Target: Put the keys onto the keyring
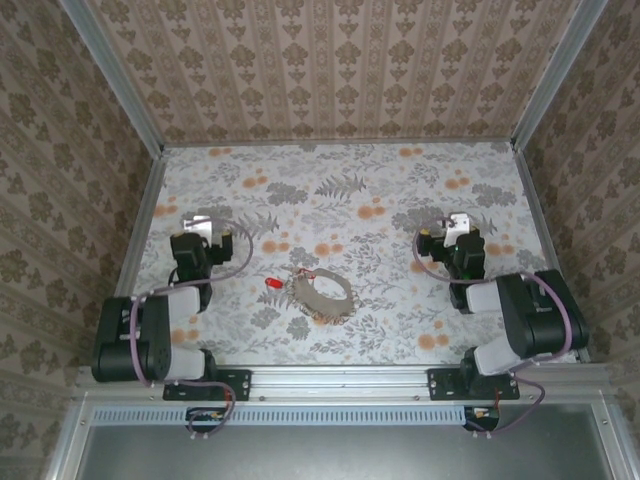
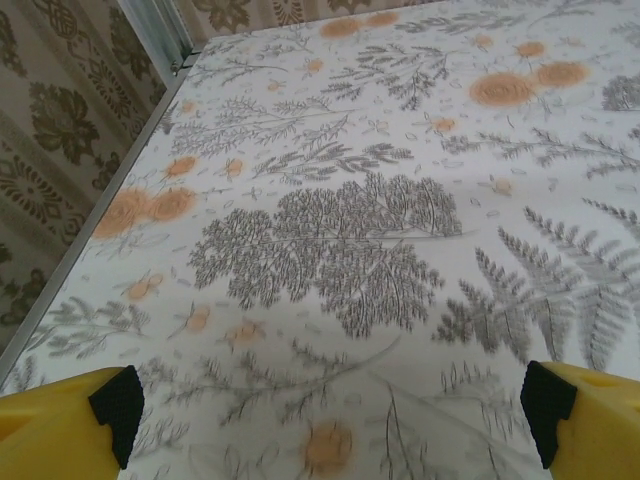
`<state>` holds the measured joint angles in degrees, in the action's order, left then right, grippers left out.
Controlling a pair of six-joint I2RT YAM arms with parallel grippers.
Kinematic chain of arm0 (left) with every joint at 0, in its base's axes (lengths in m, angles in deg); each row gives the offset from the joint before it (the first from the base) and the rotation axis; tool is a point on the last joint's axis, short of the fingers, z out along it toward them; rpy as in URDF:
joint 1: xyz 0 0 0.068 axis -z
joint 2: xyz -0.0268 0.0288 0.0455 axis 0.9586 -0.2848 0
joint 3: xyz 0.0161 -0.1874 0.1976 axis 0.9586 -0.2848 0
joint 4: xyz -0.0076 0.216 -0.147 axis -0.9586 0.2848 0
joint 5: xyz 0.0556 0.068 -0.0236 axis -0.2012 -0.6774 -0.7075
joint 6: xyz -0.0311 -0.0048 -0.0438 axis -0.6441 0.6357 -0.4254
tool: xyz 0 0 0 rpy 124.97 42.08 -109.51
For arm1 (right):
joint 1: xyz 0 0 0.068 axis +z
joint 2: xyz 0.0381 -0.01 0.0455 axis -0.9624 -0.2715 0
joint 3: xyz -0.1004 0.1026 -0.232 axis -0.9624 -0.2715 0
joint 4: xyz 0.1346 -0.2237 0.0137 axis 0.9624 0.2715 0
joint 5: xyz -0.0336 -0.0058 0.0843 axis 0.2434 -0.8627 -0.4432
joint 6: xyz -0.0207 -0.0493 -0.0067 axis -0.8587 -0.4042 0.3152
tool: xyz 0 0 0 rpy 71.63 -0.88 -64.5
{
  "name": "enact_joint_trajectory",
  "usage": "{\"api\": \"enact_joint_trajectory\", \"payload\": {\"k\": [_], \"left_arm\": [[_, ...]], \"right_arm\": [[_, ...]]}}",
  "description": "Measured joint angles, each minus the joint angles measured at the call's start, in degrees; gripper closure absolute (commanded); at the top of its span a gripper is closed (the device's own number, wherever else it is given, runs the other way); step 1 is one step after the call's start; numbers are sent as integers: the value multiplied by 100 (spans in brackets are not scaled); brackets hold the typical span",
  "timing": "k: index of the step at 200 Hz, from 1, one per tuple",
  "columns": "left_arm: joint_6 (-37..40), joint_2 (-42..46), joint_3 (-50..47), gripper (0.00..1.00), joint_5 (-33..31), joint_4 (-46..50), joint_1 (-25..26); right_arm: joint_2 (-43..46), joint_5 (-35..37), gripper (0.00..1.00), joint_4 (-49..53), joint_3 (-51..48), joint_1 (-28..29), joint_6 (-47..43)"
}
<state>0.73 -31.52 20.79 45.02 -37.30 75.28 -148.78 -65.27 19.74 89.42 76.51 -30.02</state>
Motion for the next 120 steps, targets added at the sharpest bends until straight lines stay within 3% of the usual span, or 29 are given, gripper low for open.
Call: {"api": "enact_joint_trajectory", "payload": {"k": [32,120], "left_arm": [[-85,-809,203,0,-7,-518,33],[-184,-846,205,0,-52,-675,35]], "right_arm": [[-66,-13,0,96,293,-4,22],[-63,-9,0,483,505,-101,173]]}}
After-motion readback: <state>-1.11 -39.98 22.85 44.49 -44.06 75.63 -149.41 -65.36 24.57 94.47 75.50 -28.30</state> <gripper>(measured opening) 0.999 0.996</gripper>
